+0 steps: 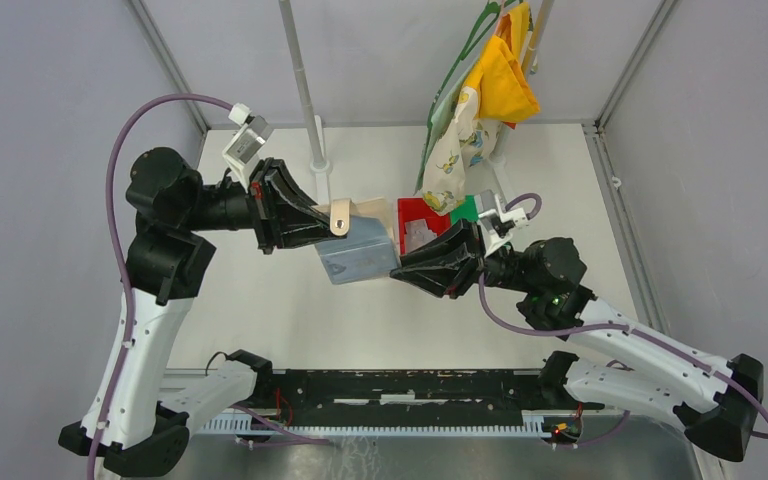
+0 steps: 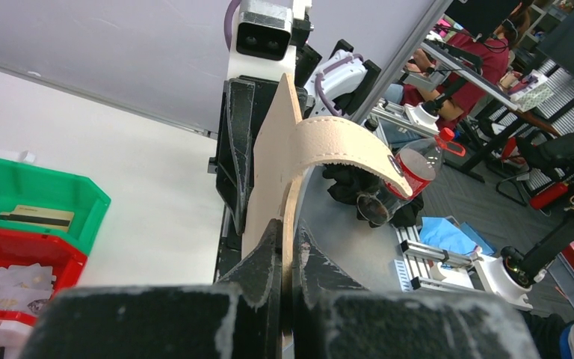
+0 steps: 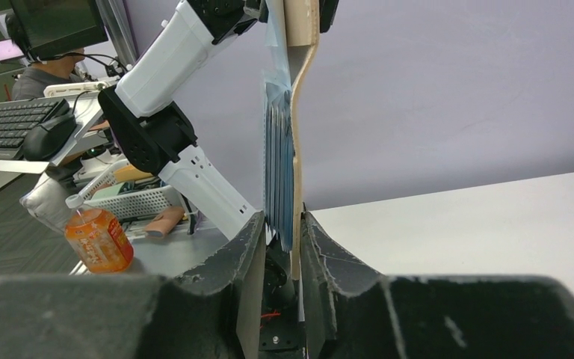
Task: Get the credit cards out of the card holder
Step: Remove the credit card from the card holder.
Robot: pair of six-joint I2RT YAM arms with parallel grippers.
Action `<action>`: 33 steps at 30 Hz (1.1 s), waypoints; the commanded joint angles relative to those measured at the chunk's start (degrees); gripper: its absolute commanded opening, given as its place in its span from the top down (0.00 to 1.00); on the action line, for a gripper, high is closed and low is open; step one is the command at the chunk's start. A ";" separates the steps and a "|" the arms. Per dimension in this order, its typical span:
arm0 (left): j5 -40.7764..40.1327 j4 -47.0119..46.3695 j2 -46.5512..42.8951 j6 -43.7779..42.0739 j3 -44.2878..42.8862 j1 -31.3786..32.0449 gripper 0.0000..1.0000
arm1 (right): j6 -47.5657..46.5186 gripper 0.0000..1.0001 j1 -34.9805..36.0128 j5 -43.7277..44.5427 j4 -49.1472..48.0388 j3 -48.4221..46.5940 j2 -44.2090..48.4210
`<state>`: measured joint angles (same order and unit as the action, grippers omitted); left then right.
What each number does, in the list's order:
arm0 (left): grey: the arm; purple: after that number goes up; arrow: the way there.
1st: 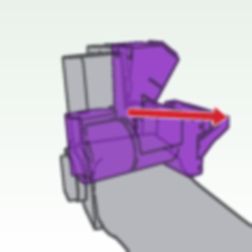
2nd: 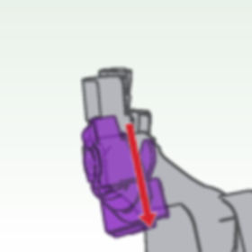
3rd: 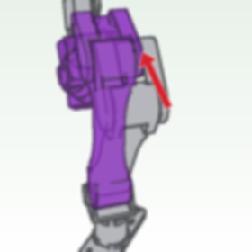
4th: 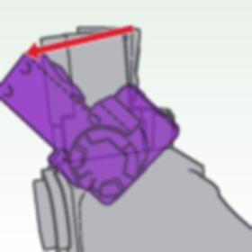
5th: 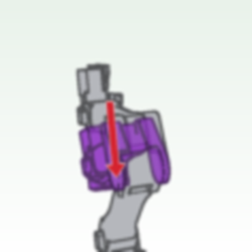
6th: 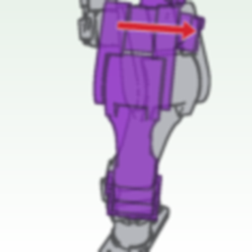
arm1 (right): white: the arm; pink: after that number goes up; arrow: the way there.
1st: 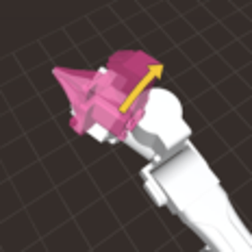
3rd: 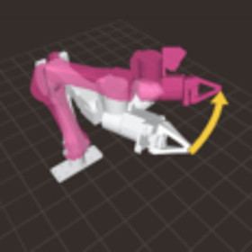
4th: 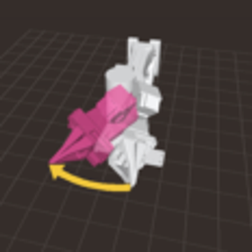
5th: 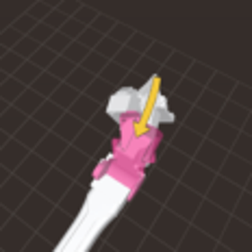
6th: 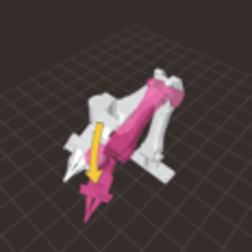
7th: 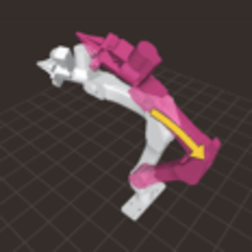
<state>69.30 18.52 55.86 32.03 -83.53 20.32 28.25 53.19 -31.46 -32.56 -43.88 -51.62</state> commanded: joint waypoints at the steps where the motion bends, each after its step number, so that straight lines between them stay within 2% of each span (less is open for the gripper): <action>1: 1.45 -3.86 -0.45 3.98 -2.44 -0.13 0.98 | 2.31 0.73 -0.10 2.15 -7.97 0.15 0.01; 11: 2.28 -6.01 -0.31 6.28 -2.86 -0.21 0.98 | 5.08 0.77 -0.01 8.78 -18.34 4.24 -0.69; 27: 3.63 -11.93 0.04 11.64 -2.89 -0.29 0.98 | 14.55 0.75 1.83 12.30 -40.00 9.12 -6.18; 33: 3.89 -13.75 0.45 13.01 -3.40 -0.28 0.98 | 14.92 0.76 2.78 14.63 -44.06 10.70 -6.68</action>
<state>70.87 9.21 56.40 40.80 -84.05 20.21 41.60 55.64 -20.23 -68.64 -33.80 -58.57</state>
